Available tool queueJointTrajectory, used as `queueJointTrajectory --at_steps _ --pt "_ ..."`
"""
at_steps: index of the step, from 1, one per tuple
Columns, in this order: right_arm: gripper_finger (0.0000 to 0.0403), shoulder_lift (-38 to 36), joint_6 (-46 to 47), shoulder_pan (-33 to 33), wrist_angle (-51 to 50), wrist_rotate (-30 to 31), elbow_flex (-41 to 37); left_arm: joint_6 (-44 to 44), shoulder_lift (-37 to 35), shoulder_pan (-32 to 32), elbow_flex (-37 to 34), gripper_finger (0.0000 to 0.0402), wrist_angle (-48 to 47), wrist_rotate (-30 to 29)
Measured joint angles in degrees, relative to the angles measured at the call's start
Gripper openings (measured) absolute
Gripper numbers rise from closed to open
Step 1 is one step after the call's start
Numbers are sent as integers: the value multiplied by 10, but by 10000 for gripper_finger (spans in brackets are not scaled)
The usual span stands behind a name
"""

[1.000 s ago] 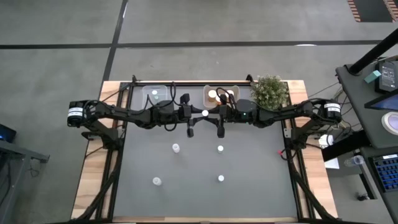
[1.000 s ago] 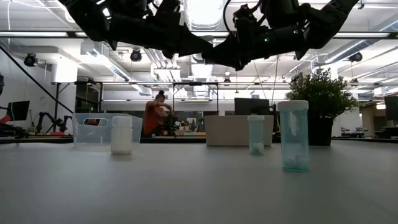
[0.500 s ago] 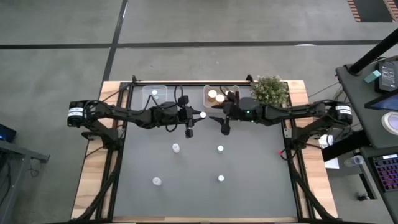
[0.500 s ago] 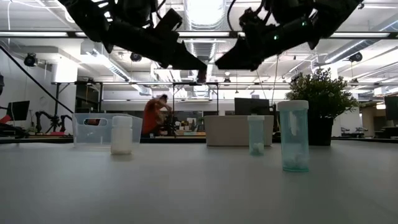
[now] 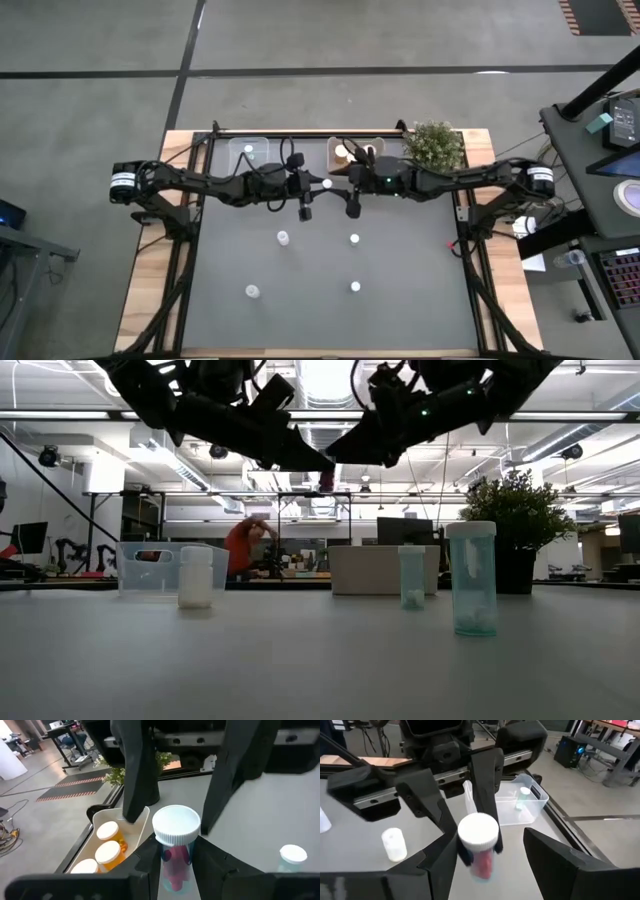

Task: Pick and place medicine bottles into bin by pill shape (circle, oval)
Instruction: Put the blue capsule bottle into the gray bin

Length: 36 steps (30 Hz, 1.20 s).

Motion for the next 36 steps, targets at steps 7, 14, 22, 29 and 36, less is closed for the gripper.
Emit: queueJointTrajectory --at_steps 7,14,22,29,36 --pt "213 17 -6 0 -6 0 20 0 0 0 0 75 -2 0" --pt "170 17 0 0 -10 -1 20 0 0 0 0 75 0 -2" --pt "107 17 2 0 -13 -4 19 0 0 1 0 75 0 -3" --pt "106 17 7 0 -16 -3 19 -1 0 1 0 75 0 -3" --pt "107 17 11 0 -16 0 19 -2 0 1 0 115 0 1"
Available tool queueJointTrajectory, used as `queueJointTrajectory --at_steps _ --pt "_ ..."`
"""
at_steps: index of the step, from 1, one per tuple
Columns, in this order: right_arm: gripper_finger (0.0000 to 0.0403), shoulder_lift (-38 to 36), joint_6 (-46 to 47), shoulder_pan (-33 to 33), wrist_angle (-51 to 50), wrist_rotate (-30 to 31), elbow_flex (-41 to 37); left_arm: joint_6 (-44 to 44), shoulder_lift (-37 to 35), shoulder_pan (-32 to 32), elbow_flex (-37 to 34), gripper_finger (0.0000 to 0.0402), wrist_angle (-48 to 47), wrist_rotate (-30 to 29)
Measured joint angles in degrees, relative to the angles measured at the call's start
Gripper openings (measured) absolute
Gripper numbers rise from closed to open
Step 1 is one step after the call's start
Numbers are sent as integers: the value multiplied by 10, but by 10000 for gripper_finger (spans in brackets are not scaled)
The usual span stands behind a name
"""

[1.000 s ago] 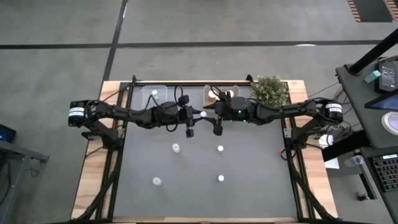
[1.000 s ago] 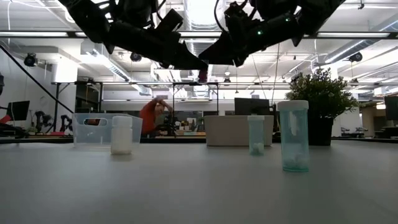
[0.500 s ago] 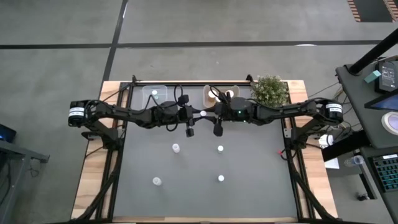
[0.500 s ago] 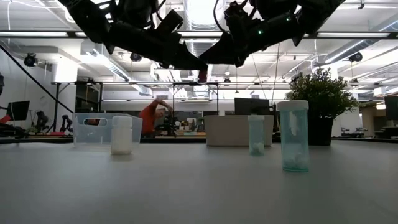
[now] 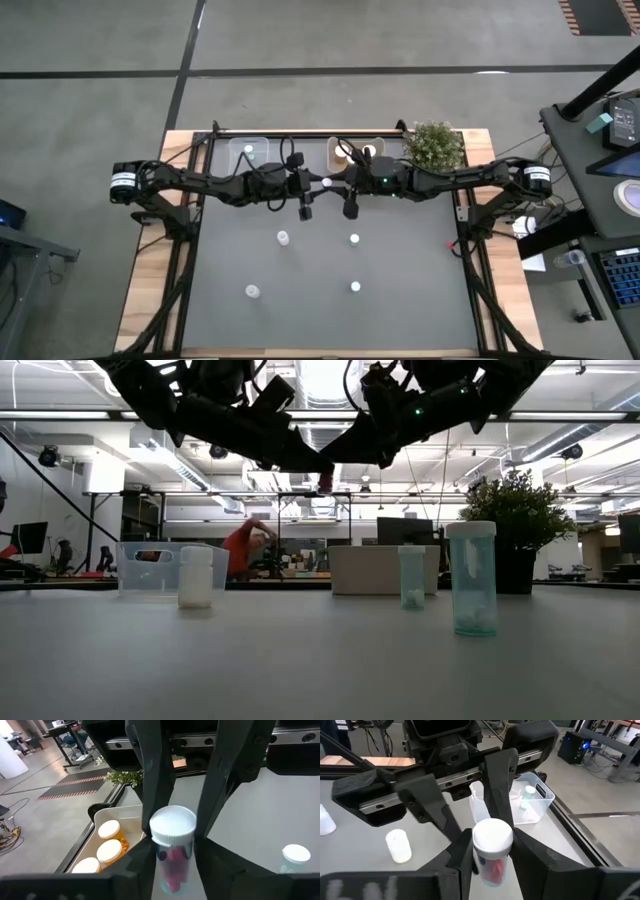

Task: Pick and place medicine bottles into bin by pill shape (circle, oval)
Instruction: Put the blue capsule bottle into the gray bin

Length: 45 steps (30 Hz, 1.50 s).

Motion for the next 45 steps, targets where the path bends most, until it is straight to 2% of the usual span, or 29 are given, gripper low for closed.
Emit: queueJointTrajectory --at_steps 5,10,15,22,28,33,39,45 --pt "108 0 0 -1 0 2 0 0 0 -1 0 156 -1 2" --pt "108 0 7 -2 -9 5 -1 1 0 0 0 172 -10 2" --pt "108 0 20 -19 -42 13 -1 5 -1 2 0 173 -30 -2" --pt "108 0 41 -84 -77 23 -1 7 -11 10 0 173 -45 2" --pt "108 14 112 -141 -70 27 -4 21 -30 14 0 173 -45 1" --pt "108 58 139 -145 -27 23 -4 33 -39 19 0 173 -43 0" --pt "109 102 162 -146 6 68 -4 33 -39 24 0 173 -44 0" --pt "109 131 163 -146 25 76 -4 36 -39 32 0 173 -44 0"
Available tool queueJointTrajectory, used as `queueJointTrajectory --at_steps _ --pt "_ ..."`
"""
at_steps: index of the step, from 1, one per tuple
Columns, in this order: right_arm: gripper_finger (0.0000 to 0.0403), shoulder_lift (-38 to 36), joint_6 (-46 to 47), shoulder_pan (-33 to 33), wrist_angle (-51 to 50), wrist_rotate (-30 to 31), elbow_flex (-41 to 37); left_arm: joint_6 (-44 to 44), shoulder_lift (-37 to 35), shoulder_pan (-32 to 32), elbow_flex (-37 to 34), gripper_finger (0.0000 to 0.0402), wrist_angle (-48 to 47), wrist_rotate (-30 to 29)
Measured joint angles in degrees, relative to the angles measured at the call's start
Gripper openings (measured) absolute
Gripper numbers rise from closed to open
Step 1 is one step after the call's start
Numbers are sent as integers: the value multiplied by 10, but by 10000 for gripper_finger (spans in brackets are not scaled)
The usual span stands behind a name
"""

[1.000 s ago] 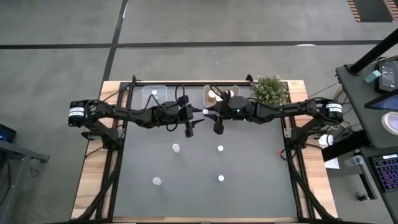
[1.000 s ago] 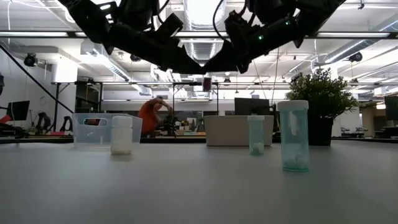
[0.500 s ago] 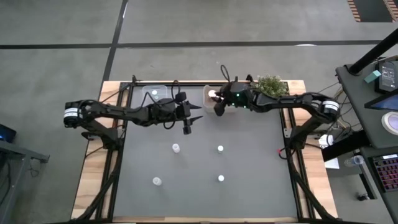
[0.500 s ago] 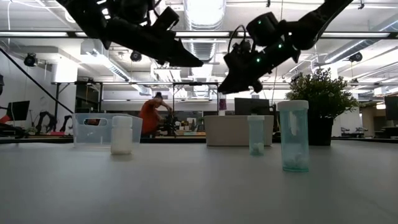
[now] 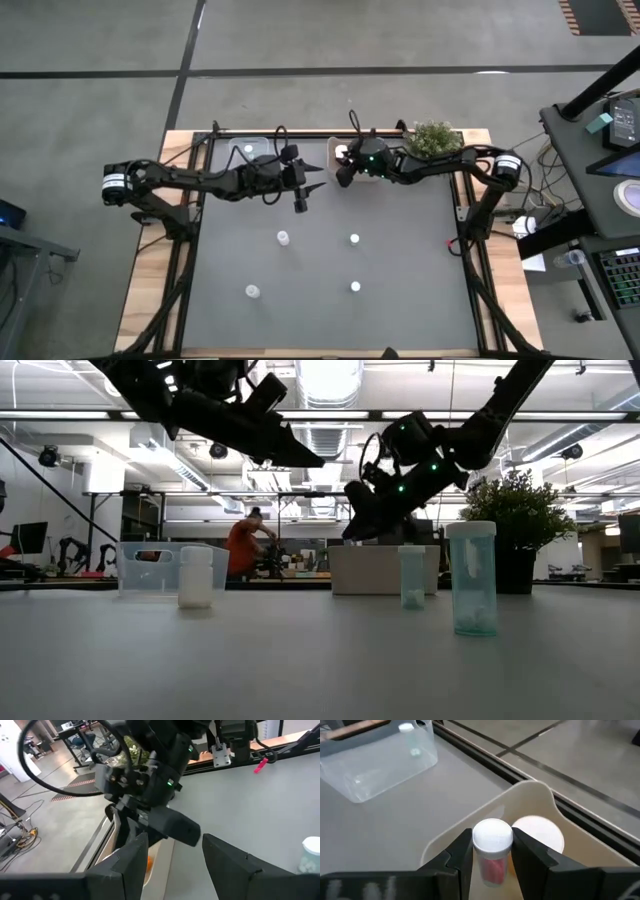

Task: Pick and place medicine bottles into bin by pill shape (circle, oval)
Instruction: Put the blue capsule bottle into the gray bin, then put the bottom white tablet bottle into the transparent bin

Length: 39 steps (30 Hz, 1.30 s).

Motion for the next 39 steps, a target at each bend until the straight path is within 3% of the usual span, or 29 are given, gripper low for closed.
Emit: queueJointTrajectory --at_steps 19,29,39 --pt "131 19 -7 0 -13 16 0 10 0 3 0 173 4 -1" --pt "166 23 -7 0 -13 16 0 10 0 3 0 173 4 -1" --pt "176 -59 -19 6 -49 14 0 10 0 3 0 173 4 -1"
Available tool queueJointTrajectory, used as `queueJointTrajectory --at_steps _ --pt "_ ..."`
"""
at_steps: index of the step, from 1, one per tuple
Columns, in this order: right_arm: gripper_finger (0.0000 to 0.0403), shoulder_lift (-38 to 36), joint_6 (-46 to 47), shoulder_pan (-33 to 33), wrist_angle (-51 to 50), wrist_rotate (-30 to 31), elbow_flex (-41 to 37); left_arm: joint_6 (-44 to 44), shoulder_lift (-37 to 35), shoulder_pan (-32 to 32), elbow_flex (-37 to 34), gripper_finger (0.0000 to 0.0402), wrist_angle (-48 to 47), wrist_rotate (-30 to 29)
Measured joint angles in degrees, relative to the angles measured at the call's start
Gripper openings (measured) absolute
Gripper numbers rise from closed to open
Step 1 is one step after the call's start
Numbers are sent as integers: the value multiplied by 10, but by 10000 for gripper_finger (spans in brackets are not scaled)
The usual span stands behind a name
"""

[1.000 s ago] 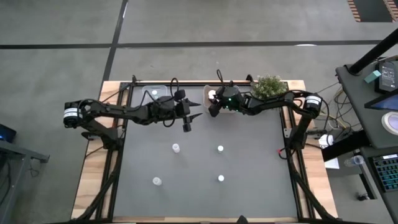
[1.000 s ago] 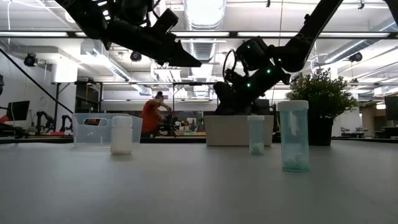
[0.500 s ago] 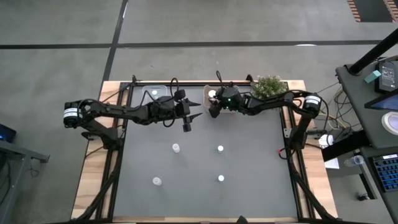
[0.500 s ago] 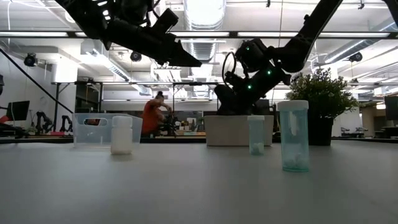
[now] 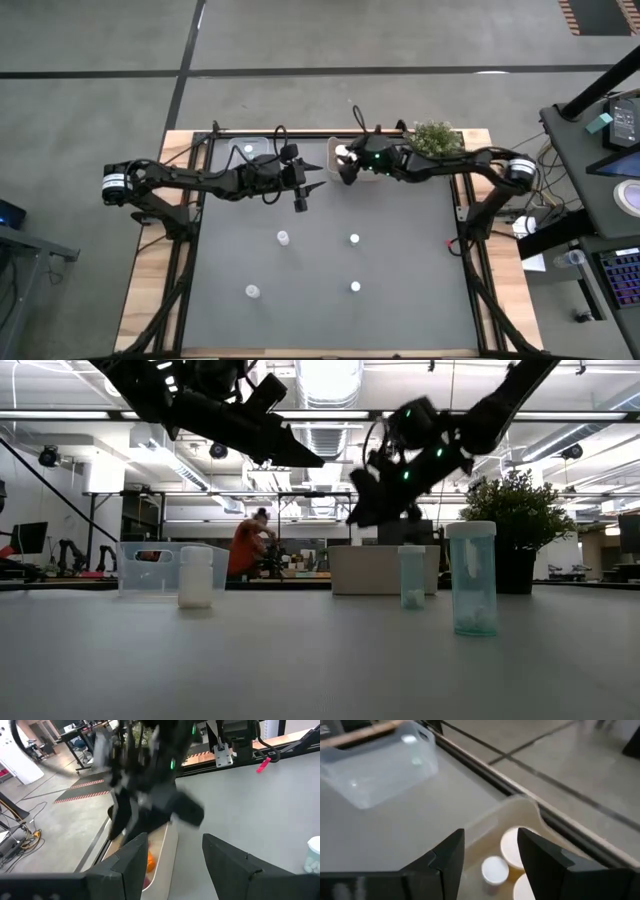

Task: Pick and place medicine bottles into bin by pill shape (circle, oval)
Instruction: Put the bottom white tablet bottle into the transparent bin

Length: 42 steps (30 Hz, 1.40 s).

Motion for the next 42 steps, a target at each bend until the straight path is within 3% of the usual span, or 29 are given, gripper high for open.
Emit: queueJointTrajectory --at_steps 11,24,31,35,42 --pt "167 -167 -97 75 -103 -1 -15 -15 -9 -19 3 173 -49 4" --pt "164 -223 -140 109 -49 -14 -65 -104 -38 -112 126 173 -566 21" --pt "164 -224 -137 118 -49 -35 -67 -168 -37 -159 159 173 -651 22" --pt "164 -224 -144 125 -51 -35 -68 -241 -39 -191 177 174 -724 72" --pt "164 -223 -164 124 -48 -35 -68 -472 -37 -263 205 174 -799 151"
